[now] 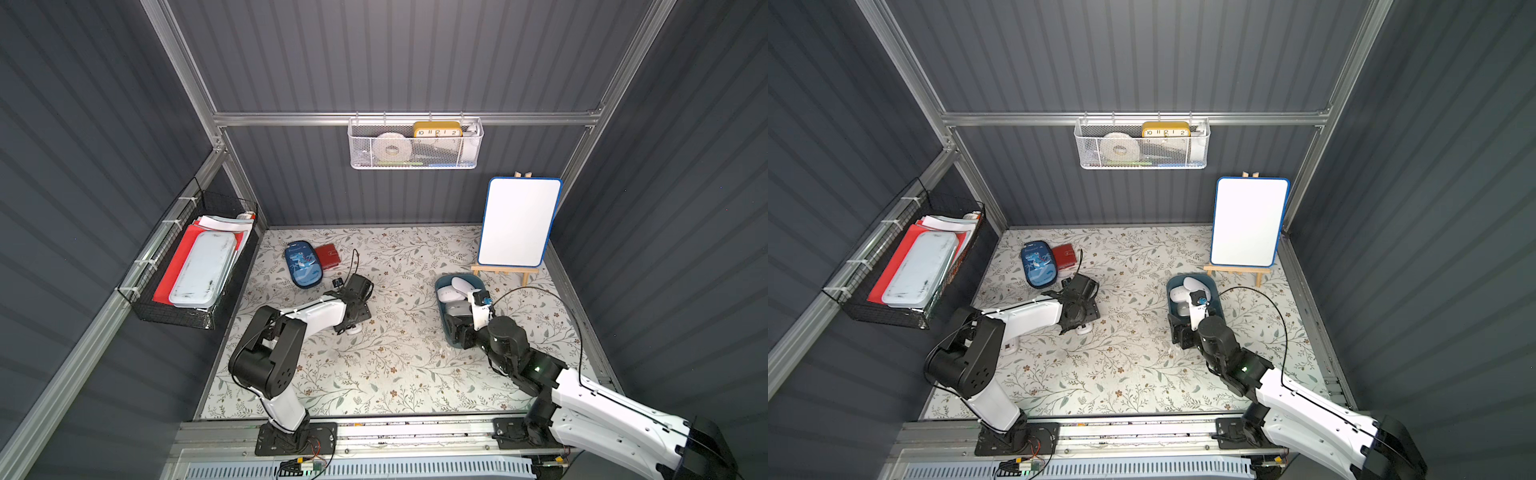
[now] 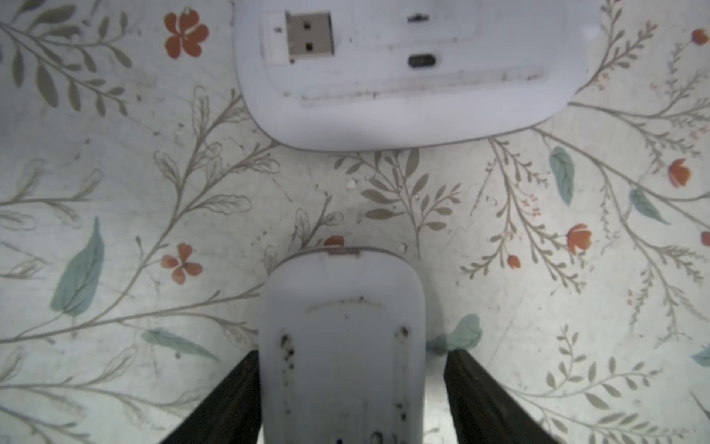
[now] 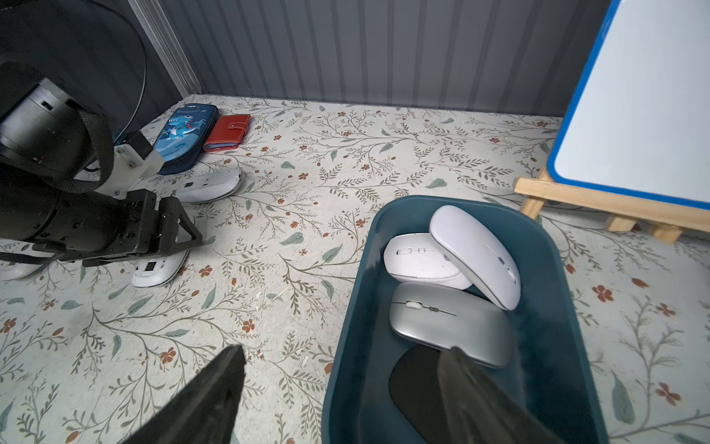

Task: Put the mouse in the storage box
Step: Pick up the mouse from the center of the board.

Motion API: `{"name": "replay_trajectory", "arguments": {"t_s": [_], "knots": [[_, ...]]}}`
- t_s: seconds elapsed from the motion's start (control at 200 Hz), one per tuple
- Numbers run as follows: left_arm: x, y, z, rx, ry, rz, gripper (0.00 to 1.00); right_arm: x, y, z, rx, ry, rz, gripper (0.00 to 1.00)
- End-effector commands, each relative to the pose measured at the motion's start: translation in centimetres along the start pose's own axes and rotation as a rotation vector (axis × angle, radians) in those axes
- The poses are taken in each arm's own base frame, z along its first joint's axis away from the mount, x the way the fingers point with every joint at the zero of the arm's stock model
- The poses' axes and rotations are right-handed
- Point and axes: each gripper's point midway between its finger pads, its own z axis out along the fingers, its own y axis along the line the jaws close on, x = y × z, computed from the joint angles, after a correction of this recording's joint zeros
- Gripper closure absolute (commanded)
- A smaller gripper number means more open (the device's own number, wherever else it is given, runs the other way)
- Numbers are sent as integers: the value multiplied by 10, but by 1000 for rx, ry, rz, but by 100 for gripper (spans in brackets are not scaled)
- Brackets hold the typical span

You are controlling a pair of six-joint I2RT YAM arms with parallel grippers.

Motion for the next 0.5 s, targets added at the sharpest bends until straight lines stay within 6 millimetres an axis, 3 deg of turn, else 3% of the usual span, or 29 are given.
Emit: {"name": "replay_trajectory", "arguments": {"t_s": [0.0, 0.1, 0.305, 0.4, 0.495], "knots": [[71, 34, 13, -129, 253, 18, 30, -1, -3, -1, 15, -19, 19, 17], [71, 32, 12, -121, 249, 18, 39, -2, -4, -1, 19, -20, 21, 17], [57, 22, -1, -78, 204, 14, 45, -1, -6, -1, 29, -20, 22, 17], [39, 6, -21, 3, 157, 15, 48, -2, -6, -1, 32, -22, 24, 17], [11, -22, -55, 153, 73, 39, 51, -3, -7, -1, 38, -27, 27, 17]]}}
